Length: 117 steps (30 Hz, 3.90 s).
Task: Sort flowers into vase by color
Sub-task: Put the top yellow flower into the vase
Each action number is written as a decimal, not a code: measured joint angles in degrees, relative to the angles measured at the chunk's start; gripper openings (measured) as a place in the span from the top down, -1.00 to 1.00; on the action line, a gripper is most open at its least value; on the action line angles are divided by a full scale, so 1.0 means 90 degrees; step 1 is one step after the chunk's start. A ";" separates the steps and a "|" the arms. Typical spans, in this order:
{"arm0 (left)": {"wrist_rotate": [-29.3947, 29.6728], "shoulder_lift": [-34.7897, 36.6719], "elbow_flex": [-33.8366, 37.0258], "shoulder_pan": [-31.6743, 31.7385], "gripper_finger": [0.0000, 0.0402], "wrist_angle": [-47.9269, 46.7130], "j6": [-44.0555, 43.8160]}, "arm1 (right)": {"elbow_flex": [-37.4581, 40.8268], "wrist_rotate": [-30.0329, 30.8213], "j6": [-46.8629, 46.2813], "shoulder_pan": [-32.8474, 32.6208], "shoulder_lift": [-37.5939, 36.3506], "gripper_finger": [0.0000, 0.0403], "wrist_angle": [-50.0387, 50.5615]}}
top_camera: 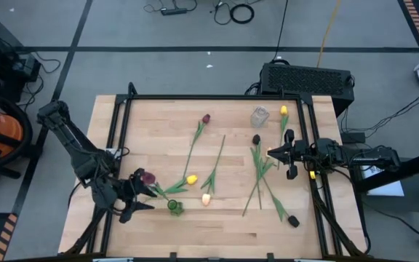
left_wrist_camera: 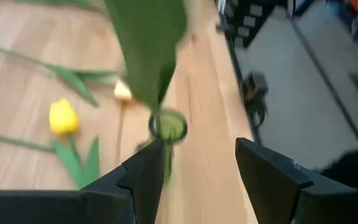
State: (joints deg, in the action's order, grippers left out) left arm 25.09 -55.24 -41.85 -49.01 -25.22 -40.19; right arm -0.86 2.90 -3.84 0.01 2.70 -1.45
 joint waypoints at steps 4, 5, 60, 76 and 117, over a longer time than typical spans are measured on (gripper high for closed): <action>-0.0004 0.0000 -0.0132 0.0179 -0.01 -0.0643 -0.0214 | 0.0000 0.0000 0.0000 0.0000 0.0000 0.88 0.0002; -0.0006 0.0000 -0.0159 0.0246 -0.01 -0.0822 -0.0377 | 0.0000 0.0001 0.0000 0.0000 -0.0002 0.88 0.0001; 0.0919 0.0000 -0.0281 0.3323 -0.01 -0.4665 -0.4252 | 0.0000 0.1521 -0.0050 0.0003 0.0001 0.88 -0.0952; -0.0016 0.0000 -0.0281 0.5959 -0.01 -0.3054 0.1537 | -0.1865 0.2906 -0.0879 0.0002 0.2057 1.00 -0.0678; -0.2265 0.0000 0.0086 0.7749 -0.01 0.0190 0.3345 | -0.6428 0.1620 -0.6932 0.3291 0.7480 0.66 0.8021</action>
State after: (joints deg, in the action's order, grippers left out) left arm 4.71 -55.24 -41.08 20.73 -23.51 -10.09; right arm -58.72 17.48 -66.23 29.63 70.02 70.73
